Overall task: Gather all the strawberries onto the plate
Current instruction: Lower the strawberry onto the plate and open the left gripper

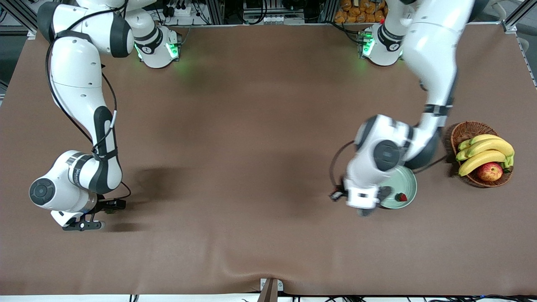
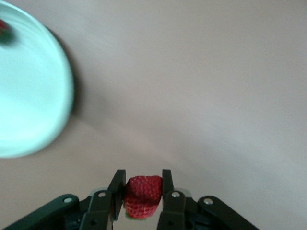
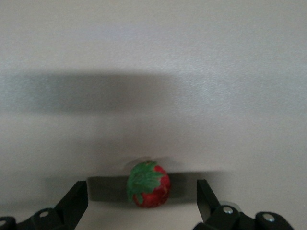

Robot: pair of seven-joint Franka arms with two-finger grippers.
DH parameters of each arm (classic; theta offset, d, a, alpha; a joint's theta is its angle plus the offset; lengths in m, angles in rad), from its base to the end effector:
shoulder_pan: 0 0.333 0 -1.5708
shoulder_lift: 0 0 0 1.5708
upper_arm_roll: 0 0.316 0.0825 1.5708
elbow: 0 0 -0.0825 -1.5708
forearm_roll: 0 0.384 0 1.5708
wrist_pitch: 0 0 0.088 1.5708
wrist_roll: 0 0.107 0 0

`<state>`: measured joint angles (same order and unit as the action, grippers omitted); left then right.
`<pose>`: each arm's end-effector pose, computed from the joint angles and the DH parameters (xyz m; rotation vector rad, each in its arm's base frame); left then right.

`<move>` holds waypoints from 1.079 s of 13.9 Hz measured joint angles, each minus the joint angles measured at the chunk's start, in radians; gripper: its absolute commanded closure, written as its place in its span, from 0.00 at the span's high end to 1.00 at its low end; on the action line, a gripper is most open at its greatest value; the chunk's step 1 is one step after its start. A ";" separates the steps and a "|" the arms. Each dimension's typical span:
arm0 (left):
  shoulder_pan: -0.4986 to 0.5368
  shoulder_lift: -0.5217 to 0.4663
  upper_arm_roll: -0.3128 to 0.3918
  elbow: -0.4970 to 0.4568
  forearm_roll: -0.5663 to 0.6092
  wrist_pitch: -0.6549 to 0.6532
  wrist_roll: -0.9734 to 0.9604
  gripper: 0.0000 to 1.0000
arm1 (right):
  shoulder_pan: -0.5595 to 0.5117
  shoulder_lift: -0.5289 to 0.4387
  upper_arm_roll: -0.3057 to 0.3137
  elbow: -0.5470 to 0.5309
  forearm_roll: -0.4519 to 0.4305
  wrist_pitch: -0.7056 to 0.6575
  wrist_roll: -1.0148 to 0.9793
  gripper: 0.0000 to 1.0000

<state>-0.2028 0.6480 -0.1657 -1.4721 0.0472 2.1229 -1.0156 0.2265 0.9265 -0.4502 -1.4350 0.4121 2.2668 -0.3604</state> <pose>0.6755 -0.2363 0.3030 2.9235 0.9951 -0.0446 0.7156 -0.0890 0.1720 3.0984 0.0480 -0.0052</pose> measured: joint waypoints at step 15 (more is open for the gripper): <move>0.225 -0.027 -0.024 -0.124 0.020 -0.014 0.256 1.00 | -0.051 -0.019 0.047 0.008 0.006 -0.018 -0.019 0.00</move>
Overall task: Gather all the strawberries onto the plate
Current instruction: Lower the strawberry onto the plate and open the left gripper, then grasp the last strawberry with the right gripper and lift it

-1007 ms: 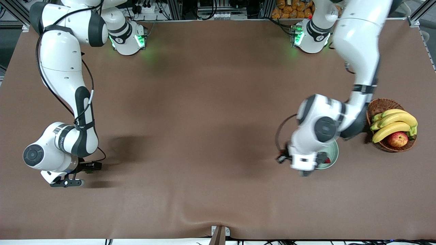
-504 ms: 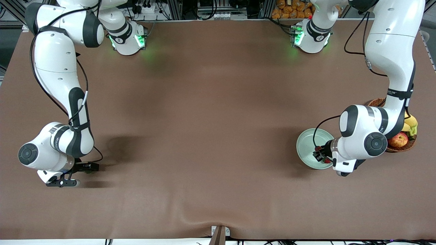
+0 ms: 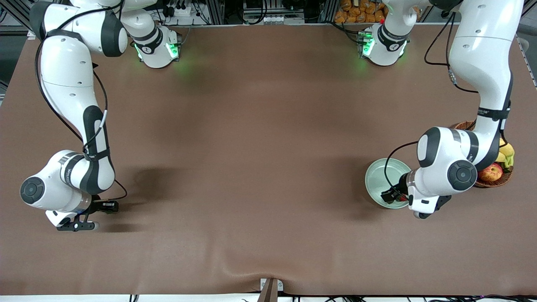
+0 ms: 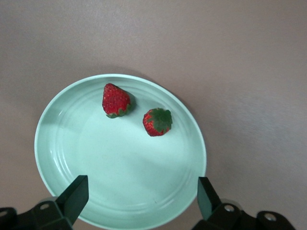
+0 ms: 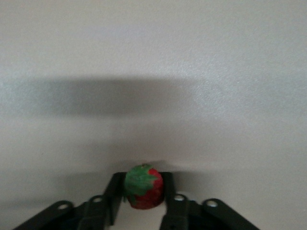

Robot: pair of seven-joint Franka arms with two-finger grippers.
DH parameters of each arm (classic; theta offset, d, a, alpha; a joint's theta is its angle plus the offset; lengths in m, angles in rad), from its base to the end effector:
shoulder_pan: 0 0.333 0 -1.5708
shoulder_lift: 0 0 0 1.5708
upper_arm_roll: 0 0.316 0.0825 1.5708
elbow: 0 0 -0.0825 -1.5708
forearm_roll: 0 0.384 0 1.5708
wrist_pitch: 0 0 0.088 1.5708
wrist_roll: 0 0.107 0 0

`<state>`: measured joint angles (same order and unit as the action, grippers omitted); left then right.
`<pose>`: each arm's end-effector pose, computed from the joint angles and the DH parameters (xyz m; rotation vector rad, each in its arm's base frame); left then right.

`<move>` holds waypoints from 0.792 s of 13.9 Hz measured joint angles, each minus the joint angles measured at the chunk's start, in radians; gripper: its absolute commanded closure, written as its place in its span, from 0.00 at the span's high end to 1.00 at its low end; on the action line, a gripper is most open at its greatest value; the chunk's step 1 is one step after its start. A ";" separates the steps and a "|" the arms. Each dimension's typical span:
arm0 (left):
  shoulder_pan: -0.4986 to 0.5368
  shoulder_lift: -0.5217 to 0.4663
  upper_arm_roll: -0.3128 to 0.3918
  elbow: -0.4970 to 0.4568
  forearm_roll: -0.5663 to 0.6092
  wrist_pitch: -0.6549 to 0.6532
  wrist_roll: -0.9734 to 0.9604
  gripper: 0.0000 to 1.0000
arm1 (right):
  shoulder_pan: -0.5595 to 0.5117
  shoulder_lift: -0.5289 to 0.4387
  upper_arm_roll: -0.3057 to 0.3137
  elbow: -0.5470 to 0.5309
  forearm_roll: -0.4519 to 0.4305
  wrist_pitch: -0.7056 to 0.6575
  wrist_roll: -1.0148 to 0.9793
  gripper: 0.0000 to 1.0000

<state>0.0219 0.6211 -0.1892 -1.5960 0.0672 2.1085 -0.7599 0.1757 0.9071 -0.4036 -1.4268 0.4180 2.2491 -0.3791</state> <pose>0.6772 -0.0945 0.2666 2.9978 0.9020 -0.1746 0.7162 -0.0970 0.1783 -3.1343 -0.0406 -0.0019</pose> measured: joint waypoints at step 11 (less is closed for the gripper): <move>-0.006 -0.073 -0.061 0.021 0.000 -0.068 -0.008 1.00 | 0.153 -0.060 0.023 0.050 0.007 -0.023 -0.024 0.00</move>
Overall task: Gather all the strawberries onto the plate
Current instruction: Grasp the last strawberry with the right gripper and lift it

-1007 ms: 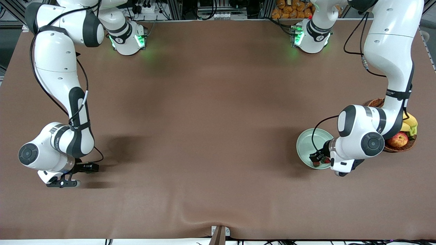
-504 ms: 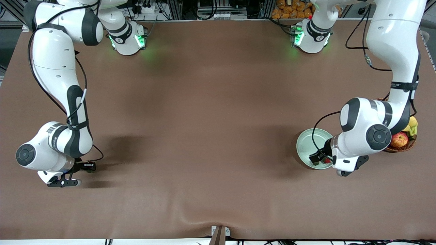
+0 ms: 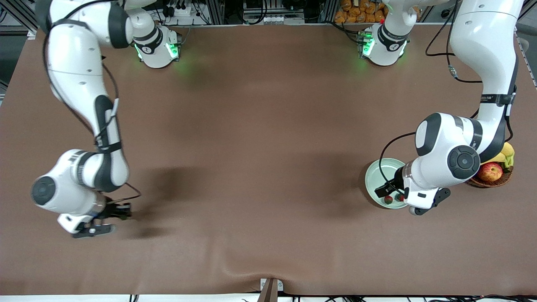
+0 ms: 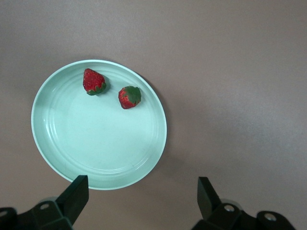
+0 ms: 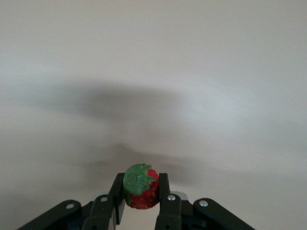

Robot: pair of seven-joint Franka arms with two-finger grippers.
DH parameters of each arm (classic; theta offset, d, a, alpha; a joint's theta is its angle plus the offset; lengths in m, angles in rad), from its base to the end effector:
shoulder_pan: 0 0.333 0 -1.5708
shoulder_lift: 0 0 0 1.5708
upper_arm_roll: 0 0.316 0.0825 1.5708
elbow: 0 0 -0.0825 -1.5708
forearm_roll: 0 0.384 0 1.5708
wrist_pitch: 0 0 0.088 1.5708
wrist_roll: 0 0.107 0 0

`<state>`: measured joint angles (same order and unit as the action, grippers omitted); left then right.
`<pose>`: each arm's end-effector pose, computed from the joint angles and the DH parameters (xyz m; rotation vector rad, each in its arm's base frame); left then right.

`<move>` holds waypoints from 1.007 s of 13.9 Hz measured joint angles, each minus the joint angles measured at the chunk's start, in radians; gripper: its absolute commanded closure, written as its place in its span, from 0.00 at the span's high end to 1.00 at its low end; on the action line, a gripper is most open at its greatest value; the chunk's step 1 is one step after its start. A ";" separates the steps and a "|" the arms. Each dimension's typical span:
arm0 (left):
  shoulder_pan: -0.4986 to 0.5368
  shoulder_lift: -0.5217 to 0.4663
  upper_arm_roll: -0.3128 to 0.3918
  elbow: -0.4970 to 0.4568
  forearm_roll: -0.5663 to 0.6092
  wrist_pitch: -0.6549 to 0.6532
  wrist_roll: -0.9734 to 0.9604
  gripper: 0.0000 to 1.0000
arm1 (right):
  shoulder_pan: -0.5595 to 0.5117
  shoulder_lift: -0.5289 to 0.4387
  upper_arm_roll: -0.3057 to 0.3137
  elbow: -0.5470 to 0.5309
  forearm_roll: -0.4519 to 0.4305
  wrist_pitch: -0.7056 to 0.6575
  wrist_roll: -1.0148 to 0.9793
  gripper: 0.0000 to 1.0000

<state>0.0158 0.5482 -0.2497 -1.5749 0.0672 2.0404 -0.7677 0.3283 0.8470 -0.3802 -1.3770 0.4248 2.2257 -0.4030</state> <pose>0.6715 -0.1325 0.3238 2.9977 0.8173 -0.1423 0.7397 0.0367 0.2355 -3.0702 -0.3534 -0.1264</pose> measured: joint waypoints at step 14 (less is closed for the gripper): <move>-0.002 -0.017 -0.002 0.001 0.000 -0.056 -0.038 1.00 | 0.523 0.092 0.067 0.181 0.064 0.075 0.355 0.00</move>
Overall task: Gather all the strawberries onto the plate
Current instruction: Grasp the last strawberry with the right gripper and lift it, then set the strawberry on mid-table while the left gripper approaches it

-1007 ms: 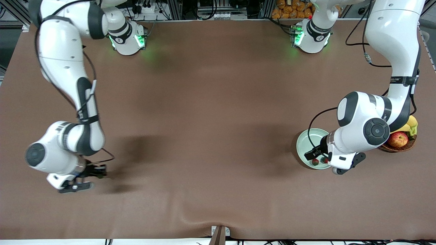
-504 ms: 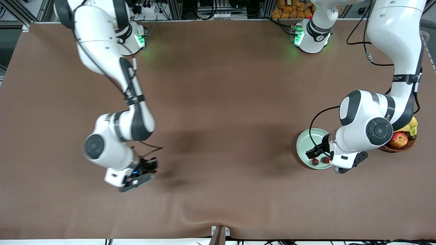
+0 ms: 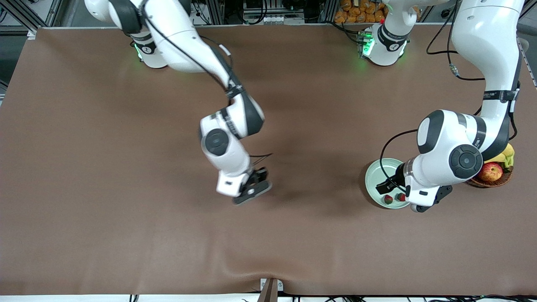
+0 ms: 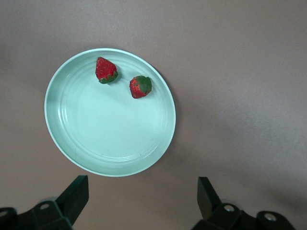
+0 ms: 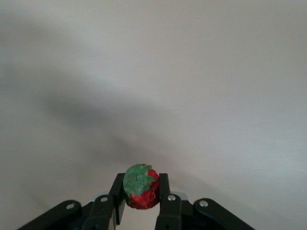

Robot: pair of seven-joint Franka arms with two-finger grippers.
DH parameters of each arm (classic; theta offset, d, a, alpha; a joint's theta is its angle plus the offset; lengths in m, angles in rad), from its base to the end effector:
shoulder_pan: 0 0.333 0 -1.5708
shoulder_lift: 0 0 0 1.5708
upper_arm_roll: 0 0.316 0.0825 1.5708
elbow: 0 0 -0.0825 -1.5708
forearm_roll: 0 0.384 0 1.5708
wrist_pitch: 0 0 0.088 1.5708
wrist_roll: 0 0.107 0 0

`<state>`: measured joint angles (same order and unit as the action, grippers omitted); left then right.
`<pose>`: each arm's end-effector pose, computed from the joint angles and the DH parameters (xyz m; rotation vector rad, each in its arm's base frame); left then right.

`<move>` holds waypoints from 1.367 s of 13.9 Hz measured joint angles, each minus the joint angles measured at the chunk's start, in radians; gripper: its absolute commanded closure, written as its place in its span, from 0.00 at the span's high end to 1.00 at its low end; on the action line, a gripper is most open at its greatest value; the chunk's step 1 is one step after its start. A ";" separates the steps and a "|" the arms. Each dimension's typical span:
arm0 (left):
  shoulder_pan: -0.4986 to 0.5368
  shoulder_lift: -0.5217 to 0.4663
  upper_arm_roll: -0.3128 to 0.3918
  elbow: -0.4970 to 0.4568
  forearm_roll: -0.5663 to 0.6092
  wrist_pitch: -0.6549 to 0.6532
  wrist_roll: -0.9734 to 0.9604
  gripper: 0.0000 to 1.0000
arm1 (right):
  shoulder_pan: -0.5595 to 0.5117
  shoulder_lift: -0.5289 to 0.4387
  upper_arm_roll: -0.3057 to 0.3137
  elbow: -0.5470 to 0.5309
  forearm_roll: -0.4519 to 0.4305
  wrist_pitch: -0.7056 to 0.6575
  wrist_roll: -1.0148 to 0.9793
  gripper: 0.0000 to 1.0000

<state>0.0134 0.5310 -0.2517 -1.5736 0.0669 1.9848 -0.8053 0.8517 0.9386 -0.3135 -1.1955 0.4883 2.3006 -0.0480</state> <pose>0.6651 -0.1340 0.3316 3.0042 0.8699 -0.1926 0.6226 0.4709 0.2479 -2.8550 -0.6477 -0.2440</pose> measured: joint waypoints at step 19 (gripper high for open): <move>-0.167 0.100 -0.007 -0.006 -0.014 0.125 -0.347 1.00 | -0.045 0.004 -0.007 0.120 -0.090 -0.090 0.101 1.00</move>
<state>-0.1532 0.6308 -0.2586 -1.5797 0.0532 2.1096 -1.1520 0.8071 0.9423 -0.3201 -1.0756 0.3984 2.2111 0.0528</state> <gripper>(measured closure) 0.000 0.000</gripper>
